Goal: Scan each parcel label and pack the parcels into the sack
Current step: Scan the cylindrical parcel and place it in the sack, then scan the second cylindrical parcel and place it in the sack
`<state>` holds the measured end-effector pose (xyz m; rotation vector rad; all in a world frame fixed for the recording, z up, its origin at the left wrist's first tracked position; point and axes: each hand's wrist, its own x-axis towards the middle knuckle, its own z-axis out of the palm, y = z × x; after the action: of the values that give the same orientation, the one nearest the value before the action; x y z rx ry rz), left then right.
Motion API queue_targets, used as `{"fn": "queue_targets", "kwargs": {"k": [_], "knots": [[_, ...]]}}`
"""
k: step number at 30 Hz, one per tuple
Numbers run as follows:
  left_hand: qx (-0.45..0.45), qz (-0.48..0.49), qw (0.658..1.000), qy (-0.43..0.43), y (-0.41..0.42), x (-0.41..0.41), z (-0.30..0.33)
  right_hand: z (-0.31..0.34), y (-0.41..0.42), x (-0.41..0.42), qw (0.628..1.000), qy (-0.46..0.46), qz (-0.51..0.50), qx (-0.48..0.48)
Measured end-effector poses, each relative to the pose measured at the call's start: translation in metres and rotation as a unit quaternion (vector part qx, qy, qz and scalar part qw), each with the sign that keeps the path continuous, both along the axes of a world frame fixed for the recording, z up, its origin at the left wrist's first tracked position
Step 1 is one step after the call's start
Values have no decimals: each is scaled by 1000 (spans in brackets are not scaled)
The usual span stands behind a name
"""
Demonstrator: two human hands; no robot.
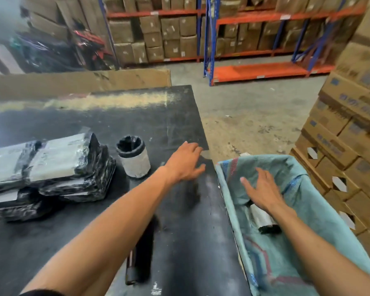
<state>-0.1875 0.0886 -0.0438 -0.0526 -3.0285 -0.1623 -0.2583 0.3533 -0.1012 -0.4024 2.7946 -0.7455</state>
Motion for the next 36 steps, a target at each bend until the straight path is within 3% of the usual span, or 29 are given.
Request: {"fn": "queue_targets", "kwargs": {"k": [4, 9, 14, 18, 21, 23, 26, 30, 33, 36], "knots": [[-96, -27, 995, -4, -76, 26, 43, 43, -66, 44, 996, 24, 40, -72], [-183, -37, 981, -59, -146, 62, 60, 66, -144, 114, 990, 6, 125, -69], [-202, -25, 960, -190, -180, 77, 57, 66, -197, 190, 983, -51, 178, 16], [-234, -50, 956, -171, -183, 81, 52, 51, -219, 231, 977, -116, 146, 100], [-234, -58, 960, -146, -183, 85, 54, 44, -223, 240, 983, -149, 88, 67], [-170, -19, 975, -140, -186, 88, 55, 43, -222, 237, 982, -179, 55, 17], [16, 37, 992, -118, -195, 96, 53, 46, -218, 227, 980, -194, 22, -39], [252, 49, 964, -72, -200, 105, 58, 62, -209, 204, 958, -204, -40, -199], [332, 78, 938, -62, -200, 109, 70, 84, -201, 184, 905, -251, -46, -339], [333, 71, 936, -85, -200, 113, 76, 107, -193, 171, 881, -272, -25, -388]]}}
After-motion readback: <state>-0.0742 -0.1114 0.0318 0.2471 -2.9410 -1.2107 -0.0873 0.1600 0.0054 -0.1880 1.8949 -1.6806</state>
